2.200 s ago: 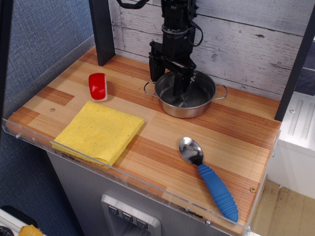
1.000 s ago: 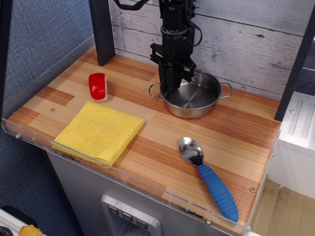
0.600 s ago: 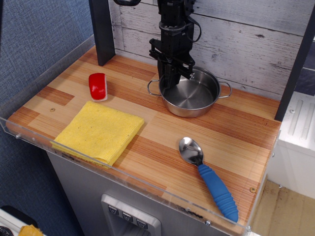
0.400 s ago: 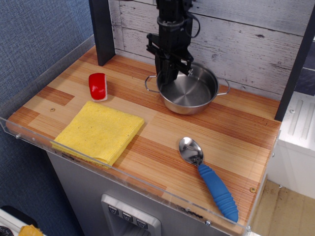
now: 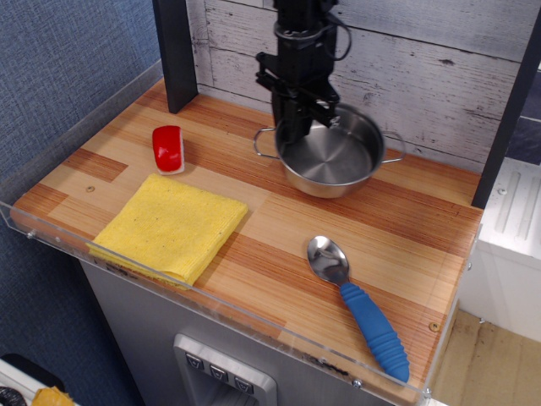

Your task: Move silver pot to upper right corner of the table.

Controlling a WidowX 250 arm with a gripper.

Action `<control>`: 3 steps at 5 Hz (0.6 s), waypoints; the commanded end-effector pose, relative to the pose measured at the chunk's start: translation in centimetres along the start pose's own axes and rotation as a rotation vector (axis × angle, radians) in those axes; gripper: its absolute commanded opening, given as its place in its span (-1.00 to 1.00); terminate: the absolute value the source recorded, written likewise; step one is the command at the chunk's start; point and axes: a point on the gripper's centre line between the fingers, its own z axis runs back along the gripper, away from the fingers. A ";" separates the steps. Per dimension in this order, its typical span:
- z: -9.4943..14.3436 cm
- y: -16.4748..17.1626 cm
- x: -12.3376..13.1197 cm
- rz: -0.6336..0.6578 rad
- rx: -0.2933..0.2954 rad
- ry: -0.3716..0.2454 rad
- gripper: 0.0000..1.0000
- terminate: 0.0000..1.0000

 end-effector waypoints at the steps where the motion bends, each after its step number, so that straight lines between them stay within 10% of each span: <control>1: 2.8 -2.1 0.5 -0.095 -0.011 -0.084 -1.00 -1.00; 3: 1.8 -4.5 1.2 -0.178 -0.022 -0.089 -1.00 -1.00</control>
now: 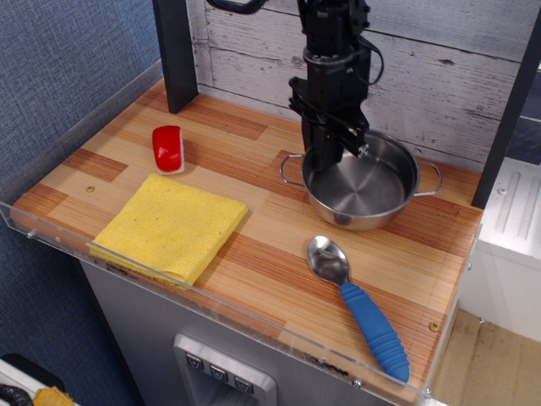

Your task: Move silver pot to upper right corner of the table.

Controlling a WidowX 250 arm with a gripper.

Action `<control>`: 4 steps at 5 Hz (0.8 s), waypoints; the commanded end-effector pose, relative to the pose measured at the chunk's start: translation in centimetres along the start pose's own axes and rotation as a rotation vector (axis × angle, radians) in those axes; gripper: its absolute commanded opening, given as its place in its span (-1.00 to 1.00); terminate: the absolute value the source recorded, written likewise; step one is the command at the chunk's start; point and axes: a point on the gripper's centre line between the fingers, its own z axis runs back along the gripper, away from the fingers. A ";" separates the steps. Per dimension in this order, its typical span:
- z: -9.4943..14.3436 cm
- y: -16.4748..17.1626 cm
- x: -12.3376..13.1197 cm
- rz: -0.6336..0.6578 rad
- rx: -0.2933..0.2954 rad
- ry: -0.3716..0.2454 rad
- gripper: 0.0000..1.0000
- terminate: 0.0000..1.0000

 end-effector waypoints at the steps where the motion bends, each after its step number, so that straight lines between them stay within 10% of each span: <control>1: 2.7 -1.9 2.2 -0.102 0.060 -0.079 -1.00 -1.00; 4: 1.2 -3.4 2.6 -0.118 0.032 -0.076 -1.00 -1.00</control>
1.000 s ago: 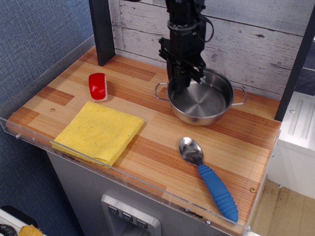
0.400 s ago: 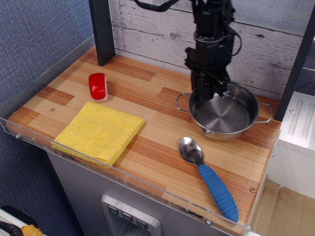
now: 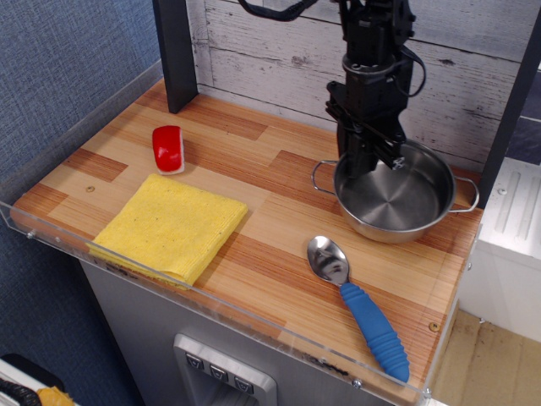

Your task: Move silver pot to upper right corner of the table.

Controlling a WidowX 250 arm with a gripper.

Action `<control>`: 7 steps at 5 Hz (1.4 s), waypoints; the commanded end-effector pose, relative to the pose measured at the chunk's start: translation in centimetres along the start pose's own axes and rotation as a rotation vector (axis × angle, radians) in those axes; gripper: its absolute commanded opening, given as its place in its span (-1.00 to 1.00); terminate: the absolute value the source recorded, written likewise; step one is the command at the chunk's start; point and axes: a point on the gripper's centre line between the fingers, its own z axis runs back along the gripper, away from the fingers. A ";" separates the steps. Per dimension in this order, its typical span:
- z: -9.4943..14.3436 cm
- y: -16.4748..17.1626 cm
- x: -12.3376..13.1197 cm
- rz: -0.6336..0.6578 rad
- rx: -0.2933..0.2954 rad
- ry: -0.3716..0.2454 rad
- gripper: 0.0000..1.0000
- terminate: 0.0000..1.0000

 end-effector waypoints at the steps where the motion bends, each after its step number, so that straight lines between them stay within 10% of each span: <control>1: 0.5 -0.6 1.3 -0.037 0.011 -0.036 -1.00 -1.00; 5: -0.8 -1.5 0.1 -0.015 -0.016 -0.001 -1.00 -1.00; 6: -1.1 -1.4 0.1 -0.009 -0.014 0.000 1.00 -1.00; 7: -0.7 -1.0 0.3 -0.004 0.026 -0.029 1.00 -1.00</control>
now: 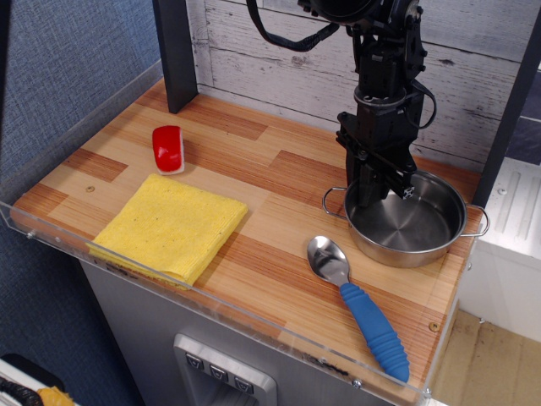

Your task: Move silver pot to upper right corner of the table.

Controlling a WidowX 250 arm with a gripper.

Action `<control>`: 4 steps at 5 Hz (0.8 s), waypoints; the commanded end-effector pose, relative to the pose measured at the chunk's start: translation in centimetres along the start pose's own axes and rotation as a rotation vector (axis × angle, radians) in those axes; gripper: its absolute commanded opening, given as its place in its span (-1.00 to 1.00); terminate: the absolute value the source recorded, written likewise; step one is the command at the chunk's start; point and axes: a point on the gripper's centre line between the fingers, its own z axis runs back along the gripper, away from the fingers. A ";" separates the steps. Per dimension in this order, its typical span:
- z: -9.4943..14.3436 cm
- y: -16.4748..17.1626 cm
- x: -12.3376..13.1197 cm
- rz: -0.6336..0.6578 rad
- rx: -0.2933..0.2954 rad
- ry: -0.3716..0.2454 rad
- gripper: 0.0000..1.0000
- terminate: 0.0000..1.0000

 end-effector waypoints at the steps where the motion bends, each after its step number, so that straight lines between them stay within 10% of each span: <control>1: 2.4 0.2 0.7 -0.013 0.076 -0.071 1.00 -1.00; 4: 6.5 0.6 -0.5 0.043 0.123 -0.112 1.00 -1.00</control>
